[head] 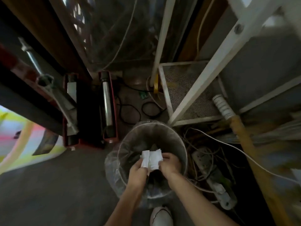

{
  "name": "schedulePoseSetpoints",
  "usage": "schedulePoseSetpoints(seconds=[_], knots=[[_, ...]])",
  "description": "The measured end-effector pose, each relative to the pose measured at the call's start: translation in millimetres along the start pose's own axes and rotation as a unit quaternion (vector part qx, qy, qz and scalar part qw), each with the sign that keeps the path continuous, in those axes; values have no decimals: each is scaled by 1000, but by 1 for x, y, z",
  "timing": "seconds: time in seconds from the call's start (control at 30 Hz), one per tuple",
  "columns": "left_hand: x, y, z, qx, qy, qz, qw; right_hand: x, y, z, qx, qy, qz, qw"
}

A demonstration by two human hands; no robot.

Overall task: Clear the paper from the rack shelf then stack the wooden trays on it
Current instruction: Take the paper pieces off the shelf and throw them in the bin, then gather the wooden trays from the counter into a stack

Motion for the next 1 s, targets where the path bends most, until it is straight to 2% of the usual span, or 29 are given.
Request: schedulePoseSetpoints(seconds=[0.1,0.2,0.3,0.43,0.53,0.67,0.77,0.83,0.9,1.0], knots=[[19,-1,-4,0,-18,15,1000,9,-9,2,-7,12,-18,1000],[8,-9,14,91,-94,-6,991,-6,-2,-6,-27,50,-31,998],[-23,-14,37,251,-135,0,959,-39,21,-23,-70,94,-14,993],[-93,-16,87,368,-175,24,913,-109,61,-66,-170,176,0,970],[-164,-7,138,424,-201,48,882,-190,96,-120,-271,267,17,924],[-283,12,211,476,-241,94,840,-311,125,-187,-402,372,37,836],[-379,45,259,522,-291,168,784,-403,129,-230,-429,438,33,789],[-439,76,284,547,-294,218,753,-467,130,-260,-444,465,36,765],[-492,114,297,550,-281,261,742,-534,122,-286,-482,499,15,720],[-573,184,321,529,-226,313,756,-635,95,-326,-529,550,-12,646]])
Point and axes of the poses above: each hand's wrist, its own x-axis towards the middle knuckle, its own y-axis out of the back of the hand, z = x × y, the point moved 10 cm from there along x, towards the middle knuckle, and after that the axes turned 11 degrees about -x, right-handed, at the moved point
